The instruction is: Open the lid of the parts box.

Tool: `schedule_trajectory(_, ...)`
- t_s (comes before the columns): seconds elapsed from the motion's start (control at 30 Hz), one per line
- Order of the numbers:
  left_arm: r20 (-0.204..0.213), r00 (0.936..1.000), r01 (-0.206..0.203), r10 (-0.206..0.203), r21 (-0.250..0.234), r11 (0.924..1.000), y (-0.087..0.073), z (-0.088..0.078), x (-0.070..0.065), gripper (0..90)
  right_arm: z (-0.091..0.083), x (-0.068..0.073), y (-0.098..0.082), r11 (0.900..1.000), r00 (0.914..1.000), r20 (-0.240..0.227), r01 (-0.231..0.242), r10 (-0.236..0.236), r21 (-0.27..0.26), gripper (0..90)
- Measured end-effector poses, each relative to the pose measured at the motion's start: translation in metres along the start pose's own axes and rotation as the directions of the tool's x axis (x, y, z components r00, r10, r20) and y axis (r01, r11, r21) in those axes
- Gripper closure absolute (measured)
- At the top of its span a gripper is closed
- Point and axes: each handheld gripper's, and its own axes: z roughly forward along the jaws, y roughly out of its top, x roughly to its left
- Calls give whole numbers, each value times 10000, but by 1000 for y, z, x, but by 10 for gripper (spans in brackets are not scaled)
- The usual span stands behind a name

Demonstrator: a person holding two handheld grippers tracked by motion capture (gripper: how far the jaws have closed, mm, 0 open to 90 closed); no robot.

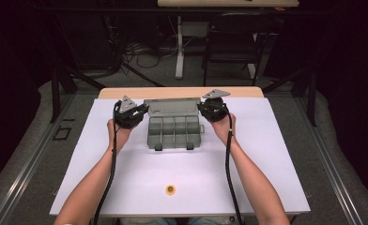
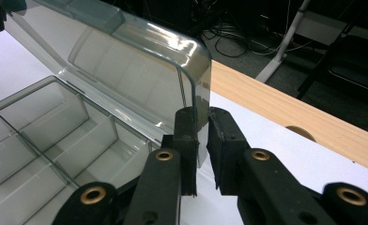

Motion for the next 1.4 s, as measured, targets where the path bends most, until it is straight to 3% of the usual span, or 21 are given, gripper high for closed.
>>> schedule_trajectory(0.53,25,9998,210,-210,141,9997,0,9,6,800,-4,3,2,9999,10000,-28,-60,61,84,823)
schedule_trajectory(1.4,-179,9984,545,-537,498,9973,-4,28,11,804,17,-5,3,9977,9976,358,-603,592,309,837)
